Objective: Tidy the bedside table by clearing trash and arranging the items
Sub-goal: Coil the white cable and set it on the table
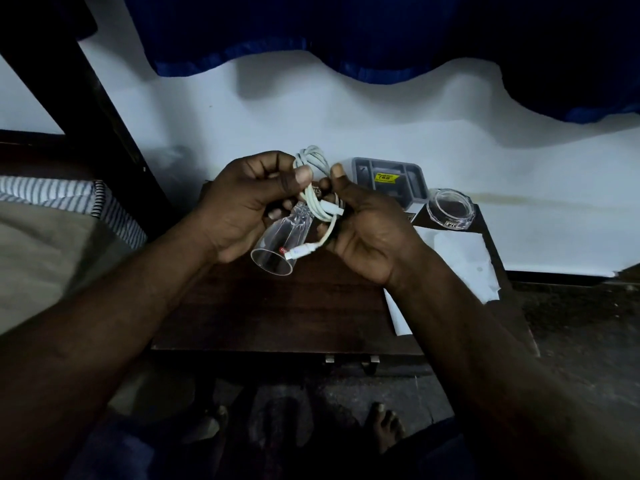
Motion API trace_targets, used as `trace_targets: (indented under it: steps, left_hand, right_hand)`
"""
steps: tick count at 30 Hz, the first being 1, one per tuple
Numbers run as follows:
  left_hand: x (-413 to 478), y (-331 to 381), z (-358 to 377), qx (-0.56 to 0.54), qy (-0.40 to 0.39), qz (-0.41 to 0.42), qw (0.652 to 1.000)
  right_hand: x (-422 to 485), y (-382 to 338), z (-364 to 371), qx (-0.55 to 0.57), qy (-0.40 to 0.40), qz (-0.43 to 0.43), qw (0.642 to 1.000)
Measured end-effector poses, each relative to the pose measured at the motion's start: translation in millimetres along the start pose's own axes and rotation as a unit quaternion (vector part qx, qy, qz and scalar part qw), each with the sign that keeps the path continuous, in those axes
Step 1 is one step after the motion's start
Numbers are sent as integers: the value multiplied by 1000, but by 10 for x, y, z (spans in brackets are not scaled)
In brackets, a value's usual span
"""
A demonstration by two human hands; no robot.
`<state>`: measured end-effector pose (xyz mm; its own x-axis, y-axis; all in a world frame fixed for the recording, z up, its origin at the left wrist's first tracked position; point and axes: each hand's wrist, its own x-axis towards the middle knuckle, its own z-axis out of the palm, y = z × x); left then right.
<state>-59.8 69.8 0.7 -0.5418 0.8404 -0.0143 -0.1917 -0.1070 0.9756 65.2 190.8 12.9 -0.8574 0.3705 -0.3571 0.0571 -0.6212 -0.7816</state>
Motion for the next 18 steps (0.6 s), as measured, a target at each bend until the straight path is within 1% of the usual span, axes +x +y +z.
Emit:
trace_targets:
  steps: [1,3,5,6,8,10,12,13,14,15,16,17,18]
  left_hand:
    - [4,-1,-15,-10,-2,-16,1000]
    - [13,-13,-47,-14,-9,-43,999]
    - [24,-17,-61,13,0,-53,998]
    - [35,-16,-71,50,12,-52,997]
    - [67,0,-111,170,42,-41,984]
    - [101,0,-168,297,74,-35,951]
    - [99,-42,-186,431,102,-30,896]
    - [87,-61,-162,466,112,-28,877]
    - [82,-86,-139,459,115,-29,881]
    - [71,-97,-116,400,109,-37,909]
    - [58,-99,-106,318,96,-52,942]
    - [40,-81,-111,243,76,-67,965]
    - [23,-59,-134,188,50,-76,978]
  right_hand:
    - [8,6,-9,-12,6,-15,1000]
    - [12,11,-42,-71,26,-56,996]
    - [4,9,-87,-111,27,-73,991]
    - [-2,3,-111,-118,12,-67,991]
    - [-8,-12,-162,-137,-19,-53,989]
    - [13,16,-185,-191,-16,-61,980]
    - [50,75,-169,-244,7,-78,967]
    - [74,106,-167,-267,19,-86,960]
    - [99,132,-176,-288,32,-96,952]
    - [123,148,-191,-306,45,-107,945]
    - [142,151,-211,-323,58,-121,937]
    - [159,148,-235,-338,73,-137,928]
    - [174,141,-256,-353,87,-152,919]
